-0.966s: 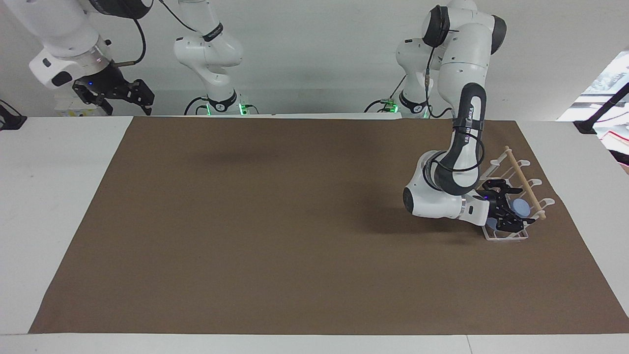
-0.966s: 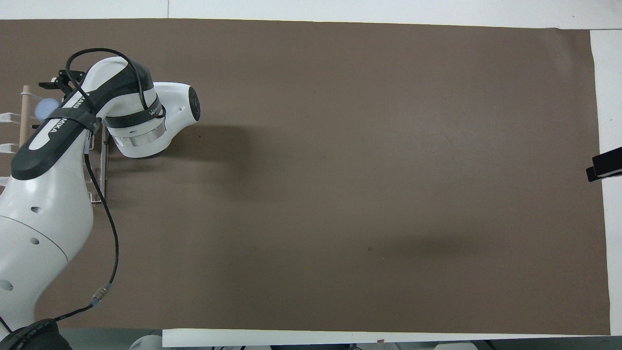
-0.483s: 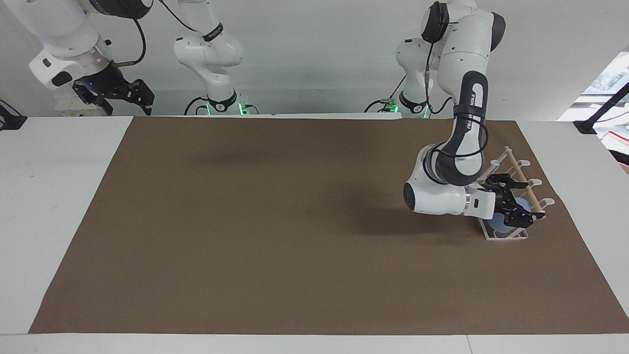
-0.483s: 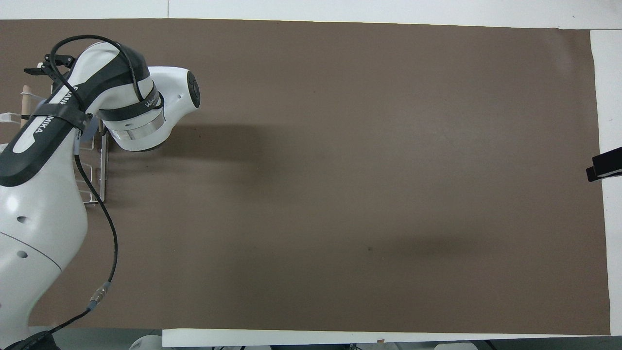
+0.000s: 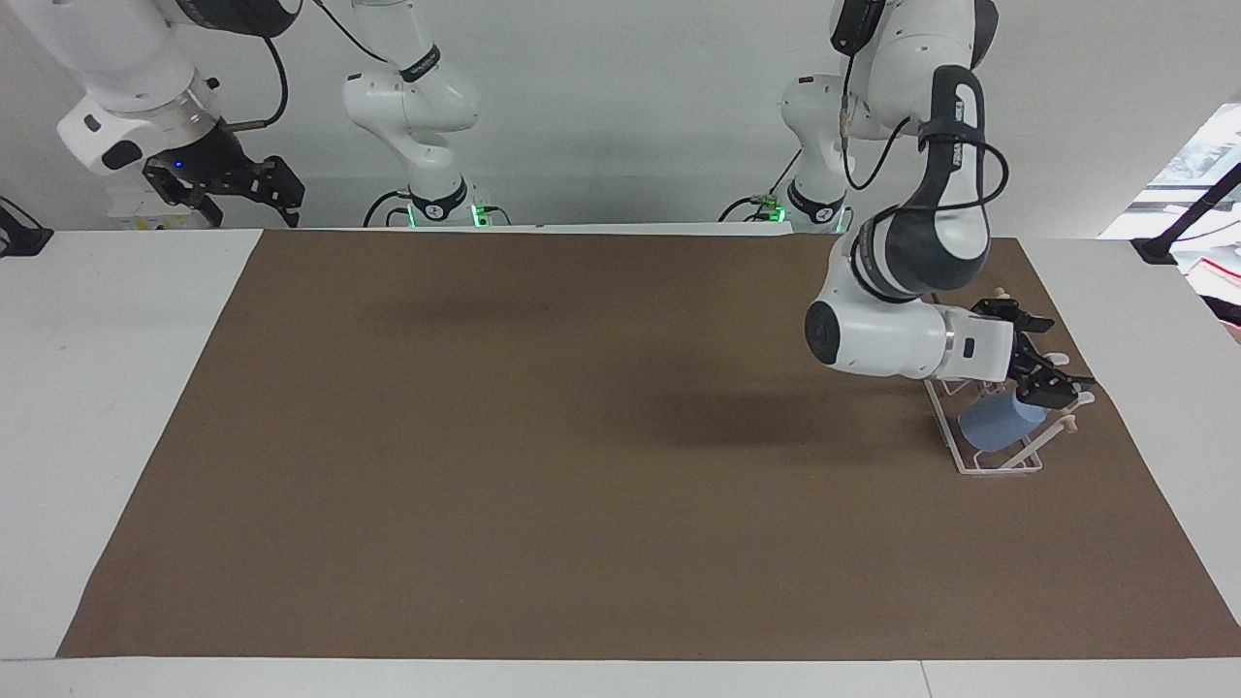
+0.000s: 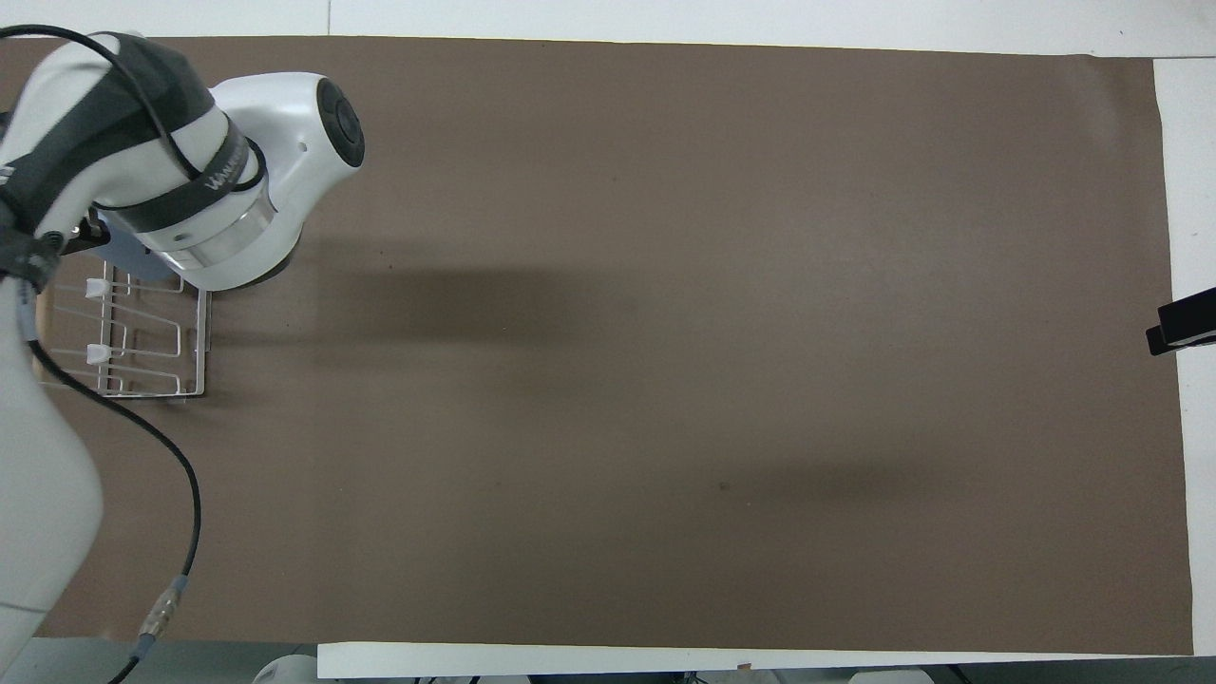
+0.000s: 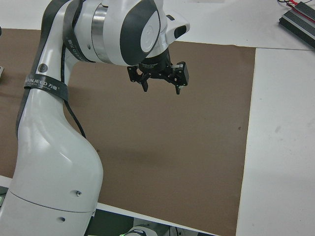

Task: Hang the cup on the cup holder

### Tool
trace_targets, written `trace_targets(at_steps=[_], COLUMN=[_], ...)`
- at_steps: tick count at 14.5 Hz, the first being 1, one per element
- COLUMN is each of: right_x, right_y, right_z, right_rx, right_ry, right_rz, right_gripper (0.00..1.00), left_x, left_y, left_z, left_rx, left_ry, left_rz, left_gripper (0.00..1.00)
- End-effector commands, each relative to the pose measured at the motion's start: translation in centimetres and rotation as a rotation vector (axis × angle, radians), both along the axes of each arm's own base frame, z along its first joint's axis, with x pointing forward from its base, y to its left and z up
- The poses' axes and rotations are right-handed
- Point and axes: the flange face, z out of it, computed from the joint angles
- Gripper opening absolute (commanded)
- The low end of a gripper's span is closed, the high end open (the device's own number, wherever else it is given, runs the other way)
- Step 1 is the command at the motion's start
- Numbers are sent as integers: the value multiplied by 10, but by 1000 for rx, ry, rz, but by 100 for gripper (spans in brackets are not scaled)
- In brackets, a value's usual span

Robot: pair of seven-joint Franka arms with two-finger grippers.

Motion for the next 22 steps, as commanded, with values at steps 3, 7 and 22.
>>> trace_targets(at_steps=[3, 7, 22], right_x=[-8, -8, -8], right_y=[1, 1, 1], right_z=[0, 0, 0], right_rx=[3, 3, 3], right_ry=[4, 4, 4], right_rz=[-10, -9, -10], right_gripper=[99, 99, 99], left_x=[-32, -52, -64], left_y=[19, 60, 134], left_z=[77, 130, 142], left_rx=[-131, -314, -891], left_ry=[78, 160, 667], left_rz=[-27, -74, -610], left_gripper=[100, 100, 100])
